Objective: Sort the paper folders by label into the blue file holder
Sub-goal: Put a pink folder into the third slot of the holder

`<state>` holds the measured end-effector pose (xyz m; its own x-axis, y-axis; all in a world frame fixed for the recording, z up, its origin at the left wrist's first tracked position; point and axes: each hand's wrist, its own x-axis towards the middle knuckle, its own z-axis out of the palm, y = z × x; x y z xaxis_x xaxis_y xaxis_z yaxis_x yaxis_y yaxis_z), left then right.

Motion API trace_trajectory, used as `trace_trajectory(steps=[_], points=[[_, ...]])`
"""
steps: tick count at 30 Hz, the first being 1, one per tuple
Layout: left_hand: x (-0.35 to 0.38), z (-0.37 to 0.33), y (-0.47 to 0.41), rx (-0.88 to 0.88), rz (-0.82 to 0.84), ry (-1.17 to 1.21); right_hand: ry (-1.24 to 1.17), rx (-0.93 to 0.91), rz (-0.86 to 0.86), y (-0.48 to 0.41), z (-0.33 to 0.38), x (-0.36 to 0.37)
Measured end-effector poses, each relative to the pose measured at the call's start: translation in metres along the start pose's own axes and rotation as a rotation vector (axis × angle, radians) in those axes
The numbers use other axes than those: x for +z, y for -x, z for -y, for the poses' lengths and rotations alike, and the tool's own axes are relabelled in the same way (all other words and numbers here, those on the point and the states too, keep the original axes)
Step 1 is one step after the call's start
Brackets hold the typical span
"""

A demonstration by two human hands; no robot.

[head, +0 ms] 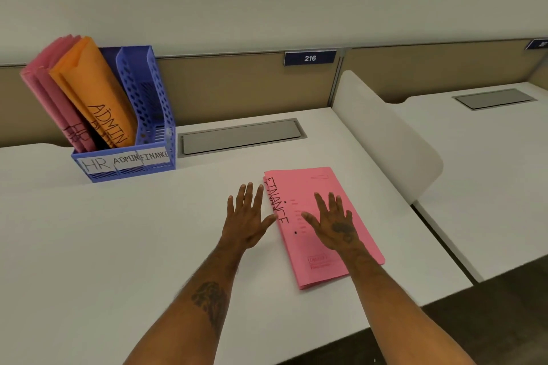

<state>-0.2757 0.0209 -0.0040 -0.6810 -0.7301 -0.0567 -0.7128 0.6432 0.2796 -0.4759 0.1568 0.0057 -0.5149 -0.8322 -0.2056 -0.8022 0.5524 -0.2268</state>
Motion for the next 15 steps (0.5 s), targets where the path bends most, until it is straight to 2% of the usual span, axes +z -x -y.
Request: trace_trajectory(steps=[7, 15], points=[[0.024, -0.023, -0.013, -0.069, 0.089, 0.086, -0.047, 0.067, 0.08, -0.021, -0.034, 0.006], [0.047, -0.062, -0.019, -0.257, 0.129, 0.216, -0.074, 0.095, 0.159, -0.038, -0.079, 0.009]])
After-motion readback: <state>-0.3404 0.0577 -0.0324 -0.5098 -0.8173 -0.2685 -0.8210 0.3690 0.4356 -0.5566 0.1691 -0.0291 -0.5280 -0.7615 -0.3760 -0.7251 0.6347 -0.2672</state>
